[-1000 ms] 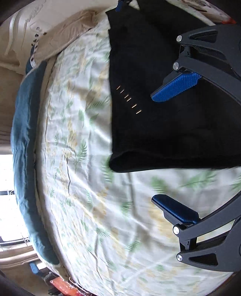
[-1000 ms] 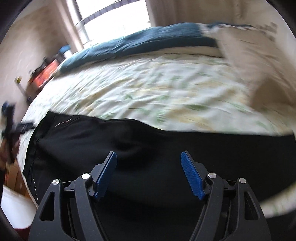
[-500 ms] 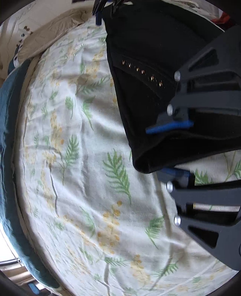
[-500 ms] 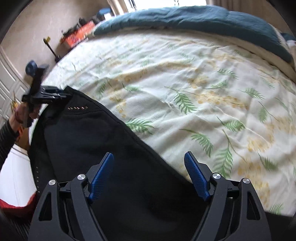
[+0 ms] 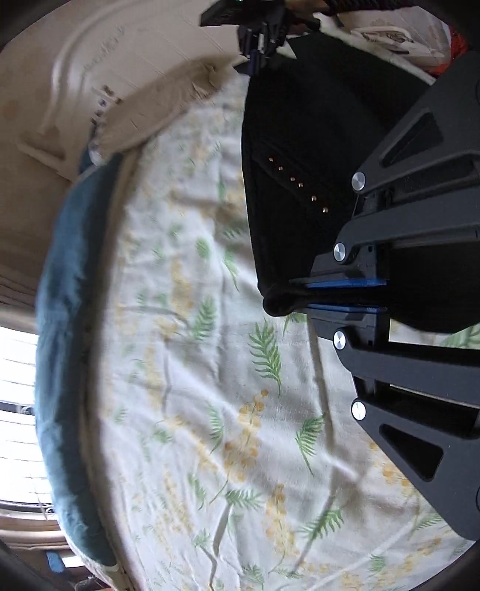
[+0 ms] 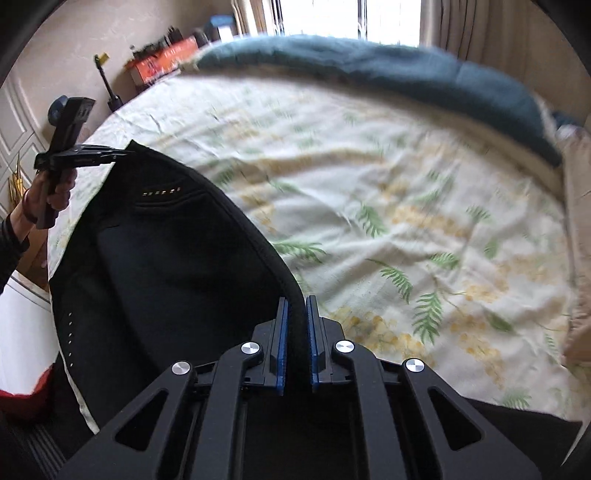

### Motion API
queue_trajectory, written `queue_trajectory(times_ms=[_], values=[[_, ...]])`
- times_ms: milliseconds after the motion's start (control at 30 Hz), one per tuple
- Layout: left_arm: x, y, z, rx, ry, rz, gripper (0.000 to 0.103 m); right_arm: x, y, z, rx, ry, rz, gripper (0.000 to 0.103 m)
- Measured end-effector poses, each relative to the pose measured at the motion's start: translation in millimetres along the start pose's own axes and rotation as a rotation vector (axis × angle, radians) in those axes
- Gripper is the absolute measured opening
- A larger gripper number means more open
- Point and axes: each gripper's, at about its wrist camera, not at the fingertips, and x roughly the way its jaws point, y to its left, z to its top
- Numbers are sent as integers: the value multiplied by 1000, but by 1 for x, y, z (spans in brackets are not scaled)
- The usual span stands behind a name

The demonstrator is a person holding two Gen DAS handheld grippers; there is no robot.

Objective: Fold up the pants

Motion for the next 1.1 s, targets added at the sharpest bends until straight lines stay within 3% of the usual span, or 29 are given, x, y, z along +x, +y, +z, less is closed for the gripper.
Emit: queue_trajectory(times_ms=[167,233,433,500,533,567,633,667,967,1000,1067,1100], values=[[-43,-15,-21,29,-79,-17,5,-39,44,-33,-63,-96,-81,9],[-56,-18,-33,25,-106,-56,5,-46,65,-53,-98,-119,-106,9],[-61,-25,-57,47,-72,-12,5,-42,91,-79,-104,-129,-151,9],[-62,-17,-55,11,-87,-61,14,-41,91,-82,-88,-129,-151,9],[-61,-15,-53,10,-96,-77,31,-42,92,-85,-83,-133,-154,9],[-60,-14,-50,22,-110,-63,53,-43,93,-86,-81,-133,-156,9],[-52,-15,-42,55,-124,-46,74,-45,96,-90,-75,-138,-164,9],[-48,-16,-38,61,-115,-47,74,-45,96,-92,-68,-136,-158,9],[17,-16,-4,103,41,-173,72,-38,95,-101,-23,-126,-133,9],[23,-15,-1,94,52,-176,67,-37,95,-102,-17,-126,-130,9],[36,-10,3,50,76,-202,27,-36,93,-101,-10,-128,-125,9],[42,-6,4,21,90,-224,19,-36,92,-101,-8,-129,-125,9]])
